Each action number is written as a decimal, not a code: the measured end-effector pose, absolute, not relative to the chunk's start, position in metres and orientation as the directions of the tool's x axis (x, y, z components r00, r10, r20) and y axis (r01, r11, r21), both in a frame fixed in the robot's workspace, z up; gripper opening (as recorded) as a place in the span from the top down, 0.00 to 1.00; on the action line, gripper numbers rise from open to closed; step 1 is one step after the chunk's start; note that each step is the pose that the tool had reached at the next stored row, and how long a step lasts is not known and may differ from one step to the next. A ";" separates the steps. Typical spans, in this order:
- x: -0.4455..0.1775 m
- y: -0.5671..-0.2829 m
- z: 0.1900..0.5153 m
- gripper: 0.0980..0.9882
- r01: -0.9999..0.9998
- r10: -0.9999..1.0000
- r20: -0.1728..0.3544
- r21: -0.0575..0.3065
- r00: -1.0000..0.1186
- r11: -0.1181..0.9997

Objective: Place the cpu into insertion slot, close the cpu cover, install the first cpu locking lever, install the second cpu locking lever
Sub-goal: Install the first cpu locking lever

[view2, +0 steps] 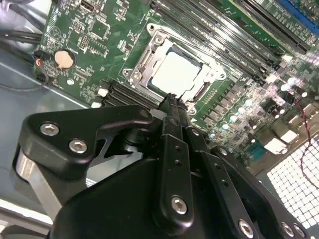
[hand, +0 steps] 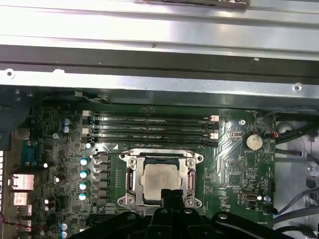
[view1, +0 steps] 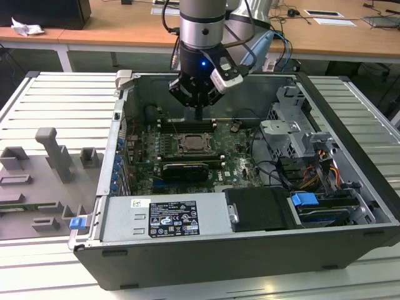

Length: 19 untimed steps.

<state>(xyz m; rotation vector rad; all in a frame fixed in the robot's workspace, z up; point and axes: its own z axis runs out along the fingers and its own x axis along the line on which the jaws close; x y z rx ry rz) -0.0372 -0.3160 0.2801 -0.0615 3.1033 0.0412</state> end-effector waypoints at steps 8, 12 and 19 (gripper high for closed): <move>-0.061 -0.316 0.272 0.99 -0.070 -0.069 -0.038 0.028 -0.997 0.997; -0.078 -0.316 0.270 0.99 -0.072 -0.071 -0.038 0.029 -0.997 0.997; -0.096 -0.316 0.270 0.99 -0.072 -0.071 -0.038 0.029 -0.997 0.997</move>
